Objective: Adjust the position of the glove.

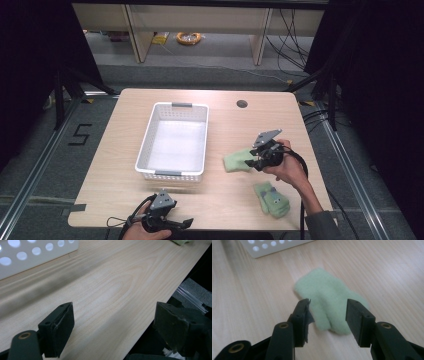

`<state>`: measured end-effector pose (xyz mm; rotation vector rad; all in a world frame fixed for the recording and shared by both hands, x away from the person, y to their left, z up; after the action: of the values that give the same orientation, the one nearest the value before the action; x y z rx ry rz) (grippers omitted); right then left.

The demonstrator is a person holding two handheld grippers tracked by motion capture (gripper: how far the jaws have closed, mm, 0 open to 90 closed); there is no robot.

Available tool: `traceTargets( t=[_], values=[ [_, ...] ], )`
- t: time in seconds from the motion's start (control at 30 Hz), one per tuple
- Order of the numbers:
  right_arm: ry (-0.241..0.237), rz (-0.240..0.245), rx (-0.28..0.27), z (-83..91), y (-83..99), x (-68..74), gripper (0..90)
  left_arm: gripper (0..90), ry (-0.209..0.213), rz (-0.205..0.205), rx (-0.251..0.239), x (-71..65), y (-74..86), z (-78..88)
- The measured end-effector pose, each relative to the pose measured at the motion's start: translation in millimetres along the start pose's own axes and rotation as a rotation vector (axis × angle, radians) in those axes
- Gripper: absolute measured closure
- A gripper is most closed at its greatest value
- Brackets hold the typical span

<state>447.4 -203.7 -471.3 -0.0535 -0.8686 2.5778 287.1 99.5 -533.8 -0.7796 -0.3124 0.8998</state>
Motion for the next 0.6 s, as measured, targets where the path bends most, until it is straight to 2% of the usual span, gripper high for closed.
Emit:
traceTargets(
  t=[0.03,0.07,0.13,0.17,0.2,0.27,0.37,0.43,0.6],
  values=[
    [-0.012,-0.014,0.010,-2.3,-1.3,-0.8,55.6,16.1,0.001,0.000,-0.002,0.1,0.1,-0.1],
    [-0.012,0.009,0.012,-6.5,-3.8,-4.6,56.0,16.1,0.001,0.002,-0.002,-0.1,0.1,-0.1],
    [-0.015,-0.032,0.035,-12.2,-6.0,-8.8,56.6,16.1,0.003,0.011,-0.009,-0.7,-0.2,-0.2],
    [-0.015,-0.032,0.035,-12.2,-6.0,-8.8,56.6,16.1,0.003,0.011,-0.009,-0.7,-0.2,-0.2],
    [-0.025,-0.039,0.028,-19.3,-8.9,-14.6,57.2,16.1,0.002,0.028,-0.018,-1.2,-0.5,-1.0],
    [-0.027,-0.028,0.038,-24.3,-10.7,-19.2,57.2,16.1,0.002,0.023,-0.015,-0.6,-0.3,-0.7],
    [-0.032,-0.060,0.059,-32.1,-12.6,-22.1,57.1,16.1,0.003,0.024,-0.016,-1.1,-0.4,-0.7],
    [-0.034,-0.049,0.074,-33.9,-13.4,-24.0,57.1,16.1,0.003,0.027,-0.018,-1.3,-0.5,-0.8],
    [-0.062,-0.078,0.122,-50.4,-10.8,-29.3,57.4,16.1,0.002,0.020,-0.011,-0.8,-0.3,0.1]
  ],
)
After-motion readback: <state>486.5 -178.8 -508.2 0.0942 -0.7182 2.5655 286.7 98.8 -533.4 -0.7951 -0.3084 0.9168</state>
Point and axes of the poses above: each handheld gripper's, and its own axes: z roughly backward along the jaws, y roughly out of its underside, x roughly to its left, the point moved 4 cm from there along -z, roughly forward along the jaws, and after that the axes turned 13 degrees about -y, right-handed, at the moved point
